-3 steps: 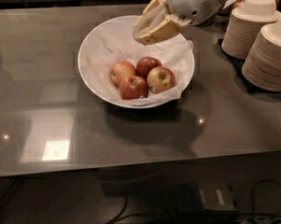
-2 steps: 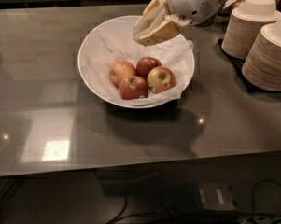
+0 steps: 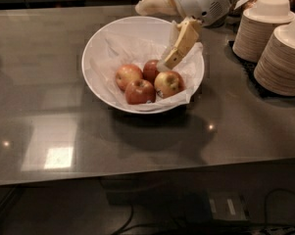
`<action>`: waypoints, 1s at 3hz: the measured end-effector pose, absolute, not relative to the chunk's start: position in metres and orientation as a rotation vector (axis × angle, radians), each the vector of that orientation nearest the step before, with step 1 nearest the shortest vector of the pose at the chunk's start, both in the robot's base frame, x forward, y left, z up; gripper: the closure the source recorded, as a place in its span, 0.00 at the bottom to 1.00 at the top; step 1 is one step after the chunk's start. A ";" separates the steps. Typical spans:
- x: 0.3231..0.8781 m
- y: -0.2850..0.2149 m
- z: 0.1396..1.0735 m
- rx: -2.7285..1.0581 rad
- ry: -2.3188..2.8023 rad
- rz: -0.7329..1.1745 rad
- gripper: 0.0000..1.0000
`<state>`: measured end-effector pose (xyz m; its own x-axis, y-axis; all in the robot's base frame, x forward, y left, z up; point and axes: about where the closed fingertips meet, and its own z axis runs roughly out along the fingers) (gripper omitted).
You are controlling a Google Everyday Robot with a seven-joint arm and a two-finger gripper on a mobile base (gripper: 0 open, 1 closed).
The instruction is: Pick apple from white bowl
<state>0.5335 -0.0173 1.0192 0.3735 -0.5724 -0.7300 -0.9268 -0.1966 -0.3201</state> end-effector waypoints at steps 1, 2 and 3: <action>0.535 -0.016 1.018 -1.888 1.299 0.600 0.12; 0.536 -0.016 1.016 -1.887 1.301 0.598 0.26; 0.539 -0.023 1.010 -1.871 1.325 0.583 0.42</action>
Offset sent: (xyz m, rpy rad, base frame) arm 0.0104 -0.0063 -0.0128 -0.0147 0.0048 -0.0116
